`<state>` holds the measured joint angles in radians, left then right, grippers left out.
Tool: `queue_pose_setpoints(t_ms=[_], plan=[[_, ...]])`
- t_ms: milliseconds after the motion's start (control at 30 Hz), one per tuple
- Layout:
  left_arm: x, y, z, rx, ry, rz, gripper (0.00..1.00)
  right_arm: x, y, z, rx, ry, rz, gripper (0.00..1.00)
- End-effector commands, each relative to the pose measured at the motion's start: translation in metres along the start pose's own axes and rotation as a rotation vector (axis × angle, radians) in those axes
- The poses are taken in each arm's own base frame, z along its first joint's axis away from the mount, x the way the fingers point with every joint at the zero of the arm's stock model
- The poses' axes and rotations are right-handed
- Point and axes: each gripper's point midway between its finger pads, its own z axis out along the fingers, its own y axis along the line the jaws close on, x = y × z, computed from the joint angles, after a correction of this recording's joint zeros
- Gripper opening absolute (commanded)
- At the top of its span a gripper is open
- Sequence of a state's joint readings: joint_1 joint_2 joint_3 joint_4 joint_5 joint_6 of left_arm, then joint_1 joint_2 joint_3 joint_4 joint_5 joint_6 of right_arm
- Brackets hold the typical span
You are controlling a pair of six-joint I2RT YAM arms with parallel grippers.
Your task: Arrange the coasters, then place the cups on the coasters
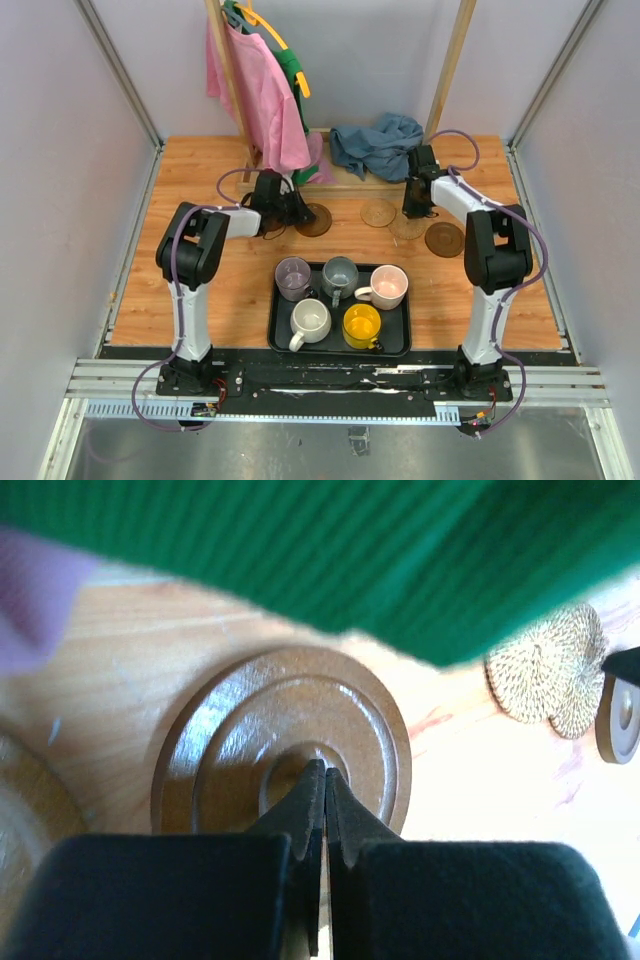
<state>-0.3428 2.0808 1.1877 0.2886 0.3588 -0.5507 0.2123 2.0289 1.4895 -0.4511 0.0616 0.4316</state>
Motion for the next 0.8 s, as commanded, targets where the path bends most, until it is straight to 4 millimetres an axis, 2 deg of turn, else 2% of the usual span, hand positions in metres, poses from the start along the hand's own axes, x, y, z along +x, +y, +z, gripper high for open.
queue_pose_setpoints(t_ms=[0,133,300,400,500,633,767], plan=[[-0.018,-0.019,-0.027,0.002,-0.058,0.032,0.00,-0.020,0.000,-0.050,0.077,-0.117,-0.102,0.01],[-0.029,-0.029,-0.049,-0.005,-0.109,0.060,0.01,-0.022,0.019,-0.056,0.017,-0.125,-0.127,0.01],[-0.038,-0.024,-0.078,-0.080,-0.186,0.074,0.01,-0.020,0.047,-0.036,-0.061,-0.082,-0.175,0.01],[-0.036,-0.010,-0.092,-0.145,-0.220,0.066,0.00,-0.015,0.061,-0.017,-0.083,-0.040,-0.205,0.01],[-0.034,0.013,-0.103,-0.226,-0.242,0.038,0.01,-0.013,0.073,-0.004,-0.102,-0.013,-0.229,0.01],[-0.029,0.041,-0.113,-0.287,-0.245,-0.023,0.01,-0.010,0.086,0.010,-0.110,0.011,-0.261,0.01],[-0.029,0.056,-0.122,-0.324,-0.264,-0.039,0.01,0.000,0.096,0.019,-0.127,0.048,-0.285,0.01]])
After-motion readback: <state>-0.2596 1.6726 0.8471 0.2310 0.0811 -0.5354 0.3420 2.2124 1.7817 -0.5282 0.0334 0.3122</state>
